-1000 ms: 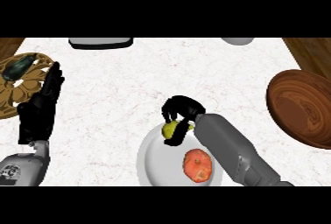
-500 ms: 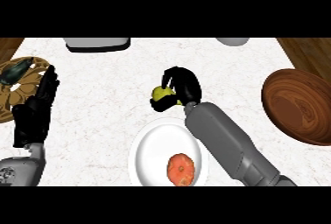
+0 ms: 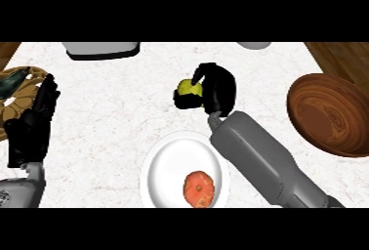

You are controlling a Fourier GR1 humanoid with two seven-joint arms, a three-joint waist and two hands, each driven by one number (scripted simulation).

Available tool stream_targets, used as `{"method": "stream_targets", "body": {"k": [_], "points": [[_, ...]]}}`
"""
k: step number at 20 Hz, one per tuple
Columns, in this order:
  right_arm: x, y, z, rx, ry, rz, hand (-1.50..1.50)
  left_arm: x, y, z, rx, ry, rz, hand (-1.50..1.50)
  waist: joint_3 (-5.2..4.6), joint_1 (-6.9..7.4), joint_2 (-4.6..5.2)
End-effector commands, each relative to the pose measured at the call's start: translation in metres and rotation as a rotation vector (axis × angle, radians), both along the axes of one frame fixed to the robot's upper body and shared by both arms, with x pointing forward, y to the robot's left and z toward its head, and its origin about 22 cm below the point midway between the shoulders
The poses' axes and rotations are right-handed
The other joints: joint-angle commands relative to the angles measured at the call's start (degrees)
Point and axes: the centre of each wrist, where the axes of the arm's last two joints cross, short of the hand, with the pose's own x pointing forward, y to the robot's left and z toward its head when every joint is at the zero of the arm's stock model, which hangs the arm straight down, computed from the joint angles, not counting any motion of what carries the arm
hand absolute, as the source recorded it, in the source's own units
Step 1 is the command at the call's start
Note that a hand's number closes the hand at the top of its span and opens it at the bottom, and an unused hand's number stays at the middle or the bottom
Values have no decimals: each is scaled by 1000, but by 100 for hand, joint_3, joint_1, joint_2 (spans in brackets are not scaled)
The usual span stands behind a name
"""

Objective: Pick the pear from the plate and place it in the bowl

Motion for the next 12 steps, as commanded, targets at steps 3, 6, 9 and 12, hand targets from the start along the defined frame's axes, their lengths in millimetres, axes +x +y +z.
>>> {"method": "stream_targets", "body": {"k": [3, 6, 9, 12], "points": [[-15, -55, 33, 25, -79, -187, 150, -7, -3, 0, -1, -12, -14, 0, 11, 73, 84], [-31, -103, 38, 31, -127, -268, 150, -6, -8, 4, -8, -9, -26, 0, 16, 148, 140], [-51, -151, 38, 5, -187, -319, 150, 6, -9, -1, -8, -26, -47, 0, 16, 201, 211], [-64, -182, 51, 48, -234, -375, 150, 7, -7, 21, -6, -39, -66, 0, 20, 390, 235]]}}
